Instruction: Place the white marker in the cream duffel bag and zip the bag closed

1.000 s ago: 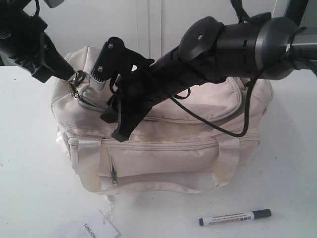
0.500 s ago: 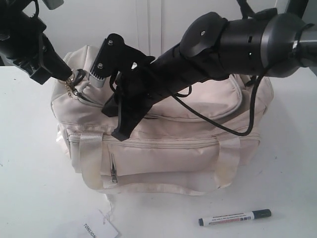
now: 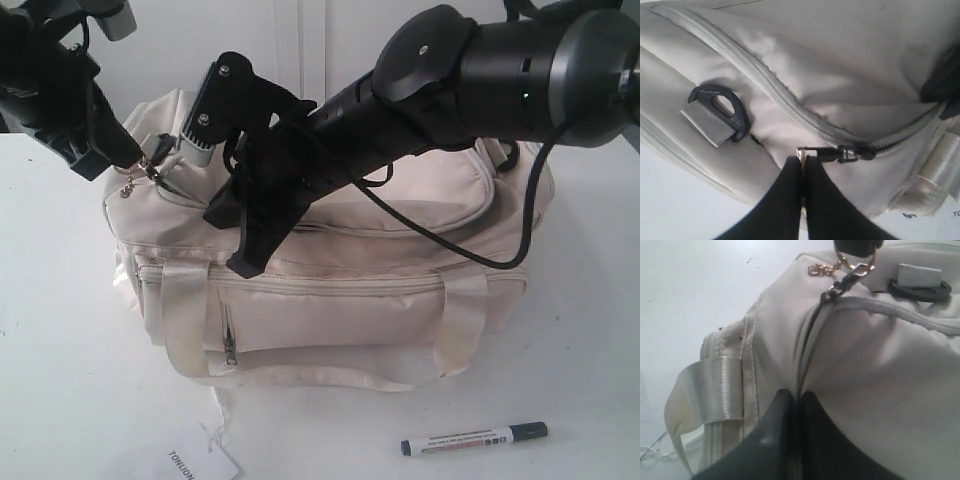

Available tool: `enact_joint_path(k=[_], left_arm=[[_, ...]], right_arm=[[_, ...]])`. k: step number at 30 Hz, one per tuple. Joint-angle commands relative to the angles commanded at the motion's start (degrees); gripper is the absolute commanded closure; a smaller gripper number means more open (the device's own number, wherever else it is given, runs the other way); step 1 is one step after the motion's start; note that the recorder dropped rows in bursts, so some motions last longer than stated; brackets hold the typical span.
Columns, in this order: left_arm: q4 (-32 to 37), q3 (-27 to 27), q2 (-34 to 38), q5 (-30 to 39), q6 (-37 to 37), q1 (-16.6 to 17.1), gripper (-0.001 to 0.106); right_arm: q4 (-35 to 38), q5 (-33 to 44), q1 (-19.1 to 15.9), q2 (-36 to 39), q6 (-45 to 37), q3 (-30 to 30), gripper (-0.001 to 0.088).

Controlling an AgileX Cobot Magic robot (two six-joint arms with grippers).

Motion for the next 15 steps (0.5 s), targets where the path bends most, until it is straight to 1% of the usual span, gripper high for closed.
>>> enact_joint_path(k=[8,15], left_arm=[[0.00,0.00,0.68,-6.27,0.00,0.00,0.105],[0.00,0.00,0.68,-8.28,-0.12,0.00,0.105]], right_arm=[[0.00,0.00,0.00,0.00,0.00,0.00,0.0868],[0.00,0.00,0.00,0.00,0.00,0.00,0.0868]])
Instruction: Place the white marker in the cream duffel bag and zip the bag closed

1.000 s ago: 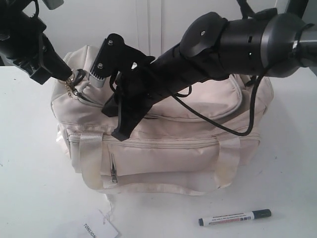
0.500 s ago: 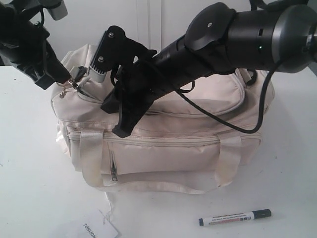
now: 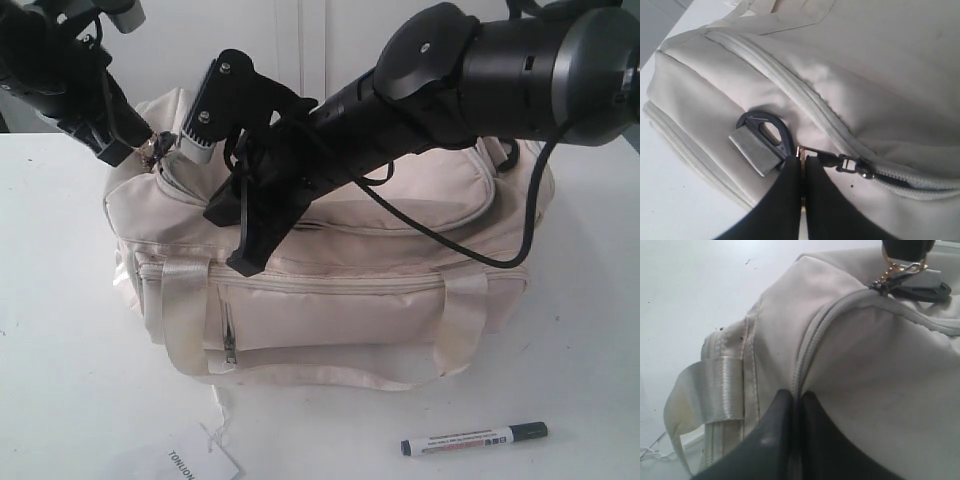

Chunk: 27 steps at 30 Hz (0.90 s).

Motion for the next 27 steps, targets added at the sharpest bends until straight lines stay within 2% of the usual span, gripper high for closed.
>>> enact_joint_path(k=[19,27], left_arm=[[-0.38,0.00,0.00,-7.61,0.00,0.00,0.105],[-6.18,0.00,0.00,-7.82,0.00,0.00,0.105]], right_arm=[[0.00,0.00,0.00,0.00,0.00,0.00,0.0868],[0.00,1.34,0.00,0.00,0.00,0.00,0.0868]])
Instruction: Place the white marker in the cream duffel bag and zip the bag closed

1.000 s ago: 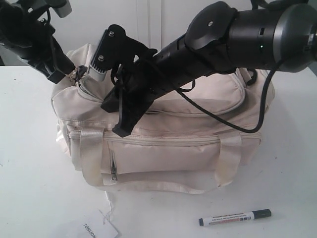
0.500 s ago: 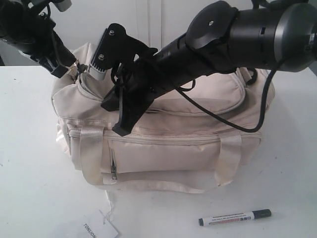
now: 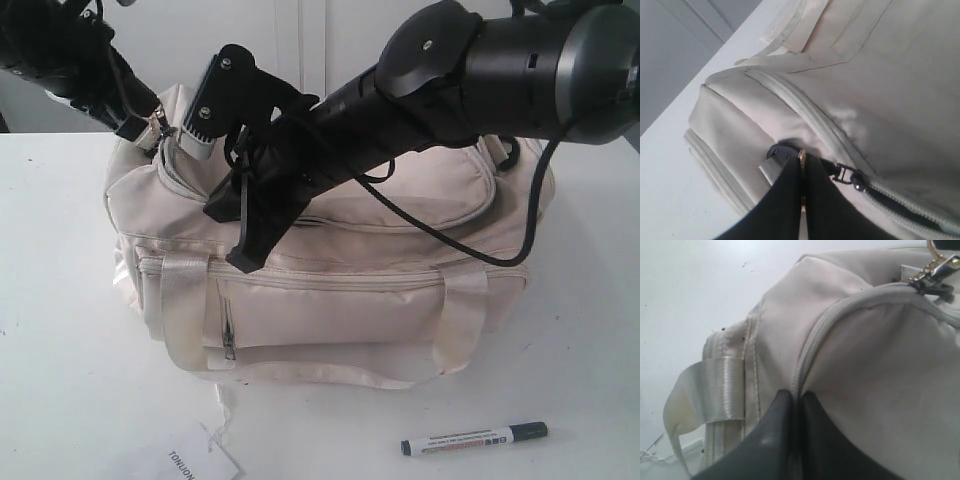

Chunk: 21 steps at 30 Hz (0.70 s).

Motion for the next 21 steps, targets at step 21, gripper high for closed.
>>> enact_joint_path(k=[21], left_arm=[[-0.68,-0.09,2.73,8.09,-0.22,0.00,0.105]], right_arm=[[0.00,-0.11,0.00,0.00,0.00,0.00,0.0868]])
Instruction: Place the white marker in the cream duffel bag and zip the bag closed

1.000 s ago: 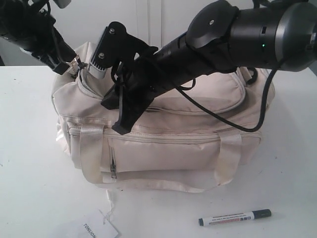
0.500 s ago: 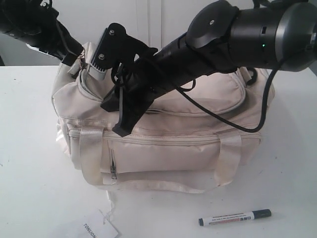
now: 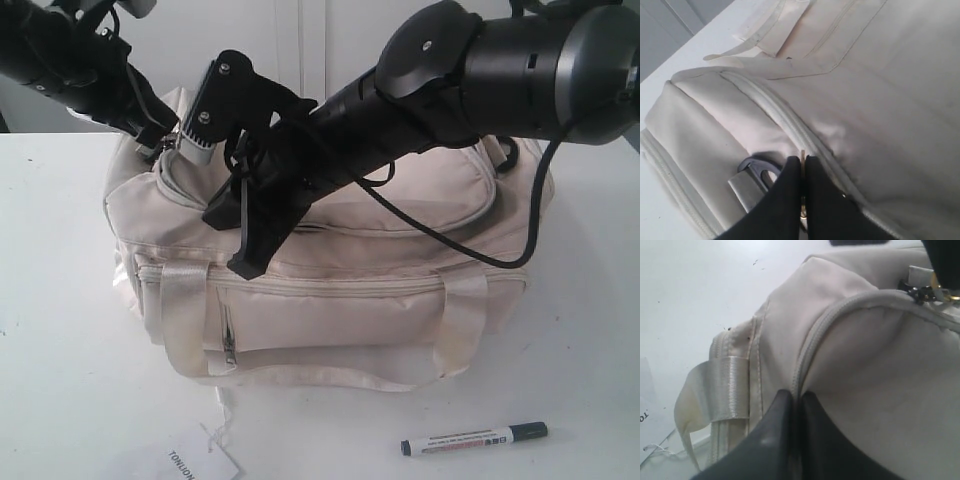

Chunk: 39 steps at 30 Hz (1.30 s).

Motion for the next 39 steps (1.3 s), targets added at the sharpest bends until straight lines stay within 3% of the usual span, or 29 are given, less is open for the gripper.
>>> enact_joint_path(k=[4,7,10,13,18,22,26,28,31,39], left_arm=[[-0.40,0.00,0.00,1.47,0.00,0.00,0.103],[-0.40,0.00,0.00,2.29,0.00,0.00,0.088],[-0.19,0.00,0.00,2.52,0.11,0.00,0.070],[-0.19,0.00,-0.09,2.52,0.11,0.00,0.058],[0.65,0.00,-1.52,2.52,0.20,0.00,0.055],[1.11,0.00,-3.54,2.64,0.20,0.00,0.055],[3.09,0.00,-5.40,4.34,0.69,0.00,0.055],[3.65,0.00,-5.89,6.14,3.80,0.00,0.055],[3.25,0.11,-5.89,12.98,18.08,0.00,0.055],[-2.94,0.11,-5.30,14.08,40.86,0.00,0.055]], right_arm=[[-0.10,-0.14,0.00,0.00,0.00,0.00,0.0867],[-0.10,-0.27,0.00,0.00,0.00,0.00,0.0839],[-0.10,-0.27,0.00,0.00,0.00,0.00,0.0733],[-0.10,-0.27,0.00,0.00,0.00,0.00,0.0606],[-0.23,-0.92,0.00,-0.60,5.39,0.00,0.0458],[-2.41,-1.55,-0.10,-2.20,10.94,0.00,0.0439],[-12.64,-1.27,-0.10,-4.25,23.42,0.00,0.0439],[-19.11,0.13,-0.10,-5.19,30.00,0.00,0.0439],[-28.57,5.78,-0.10,-6.86,38.74,0.00,0.0439],[-30.25,10.04,-0.10,-6.98,40.68,0.00,0.0439]])
